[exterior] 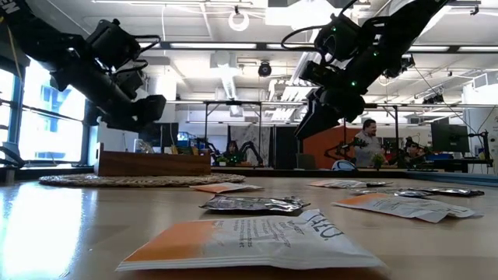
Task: Pick & Place Tea
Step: Put the purple tea bag into the middle section of the wooden organizer
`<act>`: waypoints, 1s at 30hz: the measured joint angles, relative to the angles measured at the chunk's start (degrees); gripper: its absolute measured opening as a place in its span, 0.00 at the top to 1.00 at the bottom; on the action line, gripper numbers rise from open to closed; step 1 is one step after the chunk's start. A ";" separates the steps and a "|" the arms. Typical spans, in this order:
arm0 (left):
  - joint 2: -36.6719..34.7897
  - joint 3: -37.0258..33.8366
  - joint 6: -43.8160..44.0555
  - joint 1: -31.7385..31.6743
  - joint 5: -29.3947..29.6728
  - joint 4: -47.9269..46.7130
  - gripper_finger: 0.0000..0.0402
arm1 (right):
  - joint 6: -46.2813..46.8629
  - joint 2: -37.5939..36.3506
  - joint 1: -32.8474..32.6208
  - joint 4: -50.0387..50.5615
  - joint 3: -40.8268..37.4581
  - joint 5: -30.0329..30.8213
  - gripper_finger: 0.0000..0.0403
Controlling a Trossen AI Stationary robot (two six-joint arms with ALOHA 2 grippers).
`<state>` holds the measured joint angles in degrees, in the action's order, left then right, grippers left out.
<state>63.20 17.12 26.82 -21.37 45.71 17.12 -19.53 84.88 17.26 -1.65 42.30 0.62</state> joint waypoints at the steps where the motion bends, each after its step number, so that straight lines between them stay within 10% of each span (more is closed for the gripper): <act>1: 0.00 0.22 0.00 0.00 -1.26 0.70 0.56 | 0.00 0.00 -0.09 0.00 -0.02 0.00 0.62; 8: 0.00 6.09 -4.29 0.00 -15.24 2.92 0.54 | 0.04 0.00 -1.32 -2.13 -0.04 0.00 0.62; 16: 2.34 14.14 -2.63 1.31 -44.65 3.24 0.54 | 1.21 -0.01 -3.74 1.57 -0.04 -1.36 0.62; 30: 11.77 15.96 -0.99 5.62 -44.58 2.89 0.54 | 16.72 -6.33 -9.97 30.01 -0.04 6.12 0.62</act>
<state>74.97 33.08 25.84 -15.75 1.13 20.01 -2.81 78.55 7.29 28.36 42.26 6.74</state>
